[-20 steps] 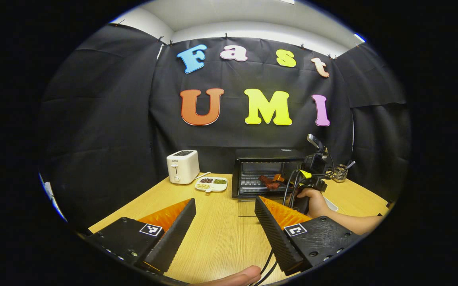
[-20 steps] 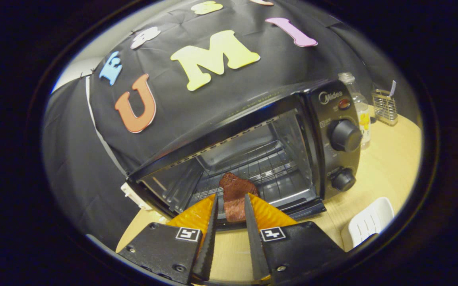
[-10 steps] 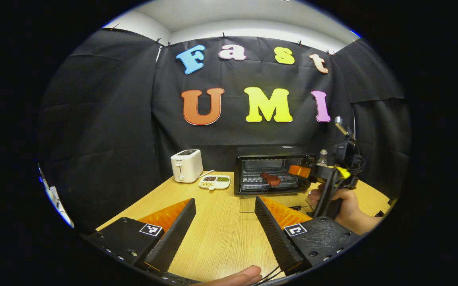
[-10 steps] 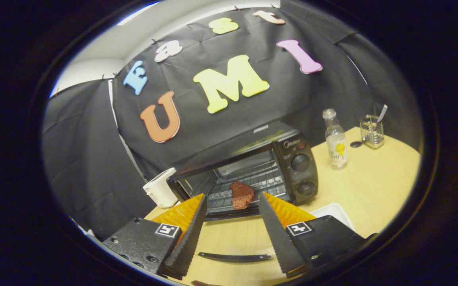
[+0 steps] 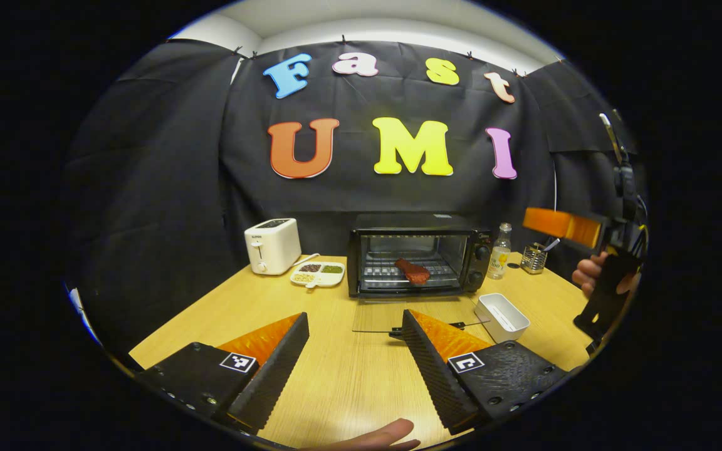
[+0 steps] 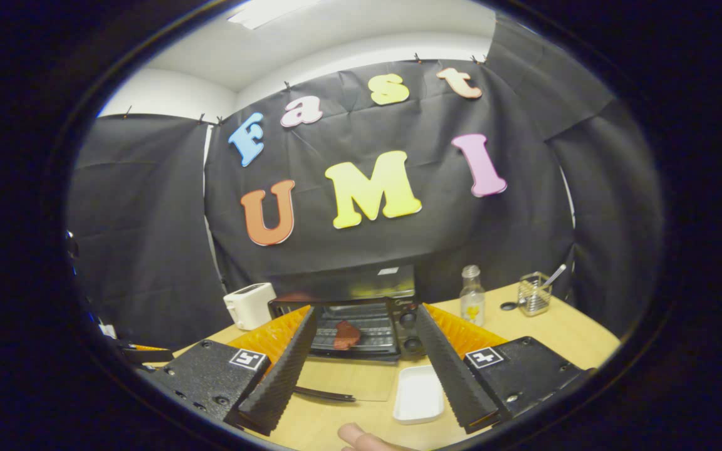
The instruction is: Open the electric oven with the left hand, put the food in, and close the electric oven.
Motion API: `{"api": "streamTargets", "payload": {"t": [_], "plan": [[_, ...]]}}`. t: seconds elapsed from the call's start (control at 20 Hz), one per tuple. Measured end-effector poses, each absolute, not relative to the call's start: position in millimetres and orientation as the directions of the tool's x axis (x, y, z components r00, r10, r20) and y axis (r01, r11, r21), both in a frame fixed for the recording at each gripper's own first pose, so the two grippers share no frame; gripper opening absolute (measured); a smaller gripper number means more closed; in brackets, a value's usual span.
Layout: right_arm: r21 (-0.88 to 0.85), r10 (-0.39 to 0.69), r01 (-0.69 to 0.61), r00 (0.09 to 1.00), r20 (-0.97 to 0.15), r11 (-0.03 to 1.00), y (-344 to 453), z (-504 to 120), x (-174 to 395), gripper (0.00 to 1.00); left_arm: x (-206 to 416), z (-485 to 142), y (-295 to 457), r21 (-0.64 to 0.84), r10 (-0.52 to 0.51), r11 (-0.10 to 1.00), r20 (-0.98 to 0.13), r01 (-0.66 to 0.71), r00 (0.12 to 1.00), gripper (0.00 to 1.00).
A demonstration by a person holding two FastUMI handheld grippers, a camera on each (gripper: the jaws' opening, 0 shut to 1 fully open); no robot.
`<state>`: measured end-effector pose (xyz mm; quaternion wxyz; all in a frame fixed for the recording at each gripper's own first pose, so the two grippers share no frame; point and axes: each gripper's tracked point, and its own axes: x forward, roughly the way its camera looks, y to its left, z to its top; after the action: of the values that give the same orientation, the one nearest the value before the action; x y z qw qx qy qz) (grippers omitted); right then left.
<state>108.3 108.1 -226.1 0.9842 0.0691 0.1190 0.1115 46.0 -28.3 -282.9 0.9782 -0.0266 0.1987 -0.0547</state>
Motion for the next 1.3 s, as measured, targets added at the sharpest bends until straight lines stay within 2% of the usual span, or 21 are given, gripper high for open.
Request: {"api": "streamTargets", "payload": {"t": [0.15,0.2,0.25,0.3,0.5,0.55,0.6,0.65,0.7,0.75,0.9,0.95,1.0,1.05,1.1,1.15,1.2,1.3], "plan": [[0.126,0.226,-0.205,0.957,-0.183,0.971,79.2,-193.0,91.9,1.00,61.7,-318.0,-51.4,-0.067,-0.150,0.989,-0.453,0.135,0.879,0.95],[0.120,0.211,-0.193,0.964,-0.163,0.974,67.9,-182.2,87.2,0.96,65.7,-331.4,-57.1,-0.063,-0.155,0.988,-0.481,0.142,0.863,0.95],[0.106,0.195,-0.181,0.971,-0.141,0.978,57.2,-173.1,81.8,0.96,69.4,-343.0,-63.1,-0.065,-0.158,0.987,-0.504,0.146,0.849,0.95],[0.092,0.171,-0.161,0.978,-0.119,0.983,45.2,-163.1,77.7,1.00,73.1,-350.9,-71.2,-0.076,-0.171,0.985,-0.517,0.154,0.839,0.95],[0.097,0.124,-0.118,0.991,-0.055,0.988,11.3,-137.6,60.7,1.00,81.8,-384.4,-108.7,-0.127,-0.243,0.970,-0.577,0.208,0.780,0.95],[0.106,0.113,-0.109,0.993,-0.029,0.988,2.0,-132.3,58.3,1.00,82.9,-392.0,-114.6,-0.121,-0.249,0.968,-0.591,0.221,0.767,0.95],[0.115,0.096,-0.096,0.995,0.000,0.989,-7.6,-125.6,57.0,0.96,86.2,-398.5,-118.4,-0.110,-0.247,0.968,-0.601,0.227,0.760,0.95],[0.116,0.079,-0.081,0.997,0.020,0.990,-16.1,-120.9,56.9,1.00,90.8,-403.3,-119.8,-0.098,-0.238,0.969,-0.606,0.225,0.759,0.95],[0.114,0.064,-0.067,0.997,0.031,0.991,-22.9,-120.1,55.9,1.00,95.3,-409.0,-121.4,-0.093,-0.236,0.969,-0.610,0.228,0.757,0.95],[0.112,0.054,-0.058,0.998,0.038,0.992,-27.8,-120.3,55.3,0.95,97.4,-411.1,-127.4,-0.096,-0.243,0.967,-0.613,0.235,0.752,0.95],[0.127,0.049,-0.055,0.998,0.043,0.990,-35.9,-119.9,51.3,0.96,106.2,-414.8,-142.7,-0.126,-0.275,0.959,-0.616,0.253,0.738,0.95],[0.129,0.057,-0.062,0.997,0.042,0.990,-36.1,-121.3,50.3,1.00,108.8,-414.9,-149.1,-0.135,-0.285,0.957,-0.615,0.259,0.735,0.95],[0.130,0.062,-0.066,0.997,0.039,0.989,-37.2,-122.5,49.8,1.00,111.2,-417.1,-153.8,-0.134,-0.287,0.956,-0.618,0.261,0.732,0.95],[0.134,0.063,-0.068,0.997,0.037,0.989,-39.4,-124.4,49.7,1.00,114.3,-419.1,-154.1,-0.124,-0.279,0.958,-0.621,0.259,0.732,0.95],[0.138,0.064,-0.068,0.997,0.036,0.988,-41.4,-126.0,49.8,0.96,120.3,-421.7,-151.6,-0.103,-0.261,0.962,-0.628,0.254,0.733,0.95],[0.142,0.064,-0.068,0.997,0.033,0.987,-42.7,-126.0,49.5,0.96,117.3,-421.5,-149.6,-0.091,-0.246,0.965,-0.648,0.248,0.721,0.95],[0.148,0.058,-0.063,0.998,0.034,0.987,-45.8,-125.8,48.6,1.00,120.1,-432.1,-150.8,-0.096,-0.240,0.966,-0.668,0.238,0.704,0.94],[0.142,0.054,-0.059,0.998,0.040,0.988,-47.9,-123.7,47.9,1.00,121.3,-430.1,-151.2,-0.083,-0.223,0.970,-0.671,0.228,0.707,0.94]]}}
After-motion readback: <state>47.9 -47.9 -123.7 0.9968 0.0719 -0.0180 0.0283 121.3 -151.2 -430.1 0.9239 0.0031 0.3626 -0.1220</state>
